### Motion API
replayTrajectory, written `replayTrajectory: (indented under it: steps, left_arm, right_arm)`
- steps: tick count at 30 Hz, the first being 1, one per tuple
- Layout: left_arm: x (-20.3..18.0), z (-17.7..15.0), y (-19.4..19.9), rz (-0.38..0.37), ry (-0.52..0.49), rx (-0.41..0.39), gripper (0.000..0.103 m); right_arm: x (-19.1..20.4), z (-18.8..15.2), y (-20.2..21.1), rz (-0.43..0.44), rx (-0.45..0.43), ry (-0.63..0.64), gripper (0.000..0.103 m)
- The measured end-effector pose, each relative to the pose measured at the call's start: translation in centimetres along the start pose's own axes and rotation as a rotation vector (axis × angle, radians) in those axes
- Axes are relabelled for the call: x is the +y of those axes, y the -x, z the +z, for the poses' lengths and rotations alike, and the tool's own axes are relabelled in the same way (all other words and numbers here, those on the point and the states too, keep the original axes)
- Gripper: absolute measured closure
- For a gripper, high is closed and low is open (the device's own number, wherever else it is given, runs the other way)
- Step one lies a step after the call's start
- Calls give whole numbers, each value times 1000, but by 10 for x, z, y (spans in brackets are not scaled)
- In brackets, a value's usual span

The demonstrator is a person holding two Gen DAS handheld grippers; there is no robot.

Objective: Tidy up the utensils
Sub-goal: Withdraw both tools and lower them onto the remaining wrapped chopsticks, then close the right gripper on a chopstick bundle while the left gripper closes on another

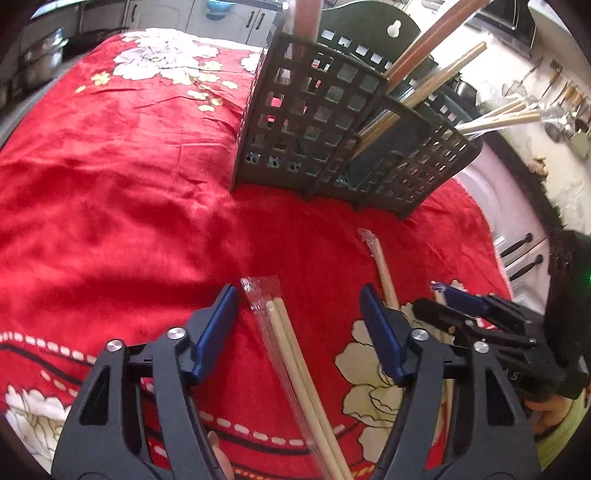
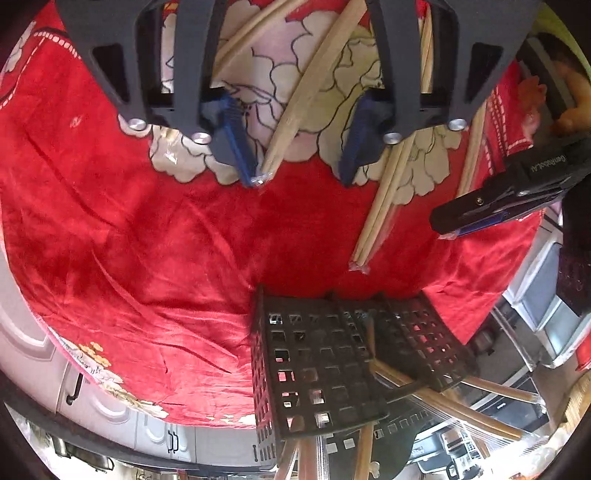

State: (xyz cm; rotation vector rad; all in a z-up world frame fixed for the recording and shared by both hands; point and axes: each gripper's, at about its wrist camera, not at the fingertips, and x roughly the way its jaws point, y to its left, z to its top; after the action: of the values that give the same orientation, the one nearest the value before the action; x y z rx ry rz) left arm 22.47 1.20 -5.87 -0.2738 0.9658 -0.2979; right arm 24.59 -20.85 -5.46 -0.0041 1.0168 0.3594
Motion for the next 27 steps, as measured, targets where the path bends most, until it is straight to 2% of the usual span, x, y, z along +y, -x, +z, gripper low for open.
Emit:
replayTrajectory:
  steps: [1, 2, 4, 6, 8, 11, 17, 22, 27]
  left_arm:
    - [-1, 0, -1, 11, -9, -1, 49]
    - [-1, 1, -2, 31, -17, -4, 56]
    - [0, 2, -2, 61, -18, -7, 66]
    - [2, 2, -3, 96, -20, -12, 81]
    - [2, 1, -1, 124, -37, -15, 86]
    - [3, -2, 3, 117, -53, -23, 96]
    - [9, -4, 23, 10, 11, -57, 99]
    - [3, -6, 51, -47, 30, -127, 100]
    - [-11, -5, 78, -54, -2, -198, 100]
  right_arm:
    - [0, 1, -1, -3, -1, -5, 72]
    - [-2, 3, -2, -4, -1, -12, 81]
    - [-4, 7, -3, 8, -3, -27, 92]
    - [-4, 8, -2, 14, -12, -32, 95]
    - [-4, 8, 1, 40, -30, -42, 95]
    - [-3, 9, 9, 74, -60, -43, 96]
    - [3, 12, 37, 134, -137, -23, 96]
    - [13, 13, 58, 174, -195, 3, 96]
    - [25, 11, 79, 205, -250, 29, 97]
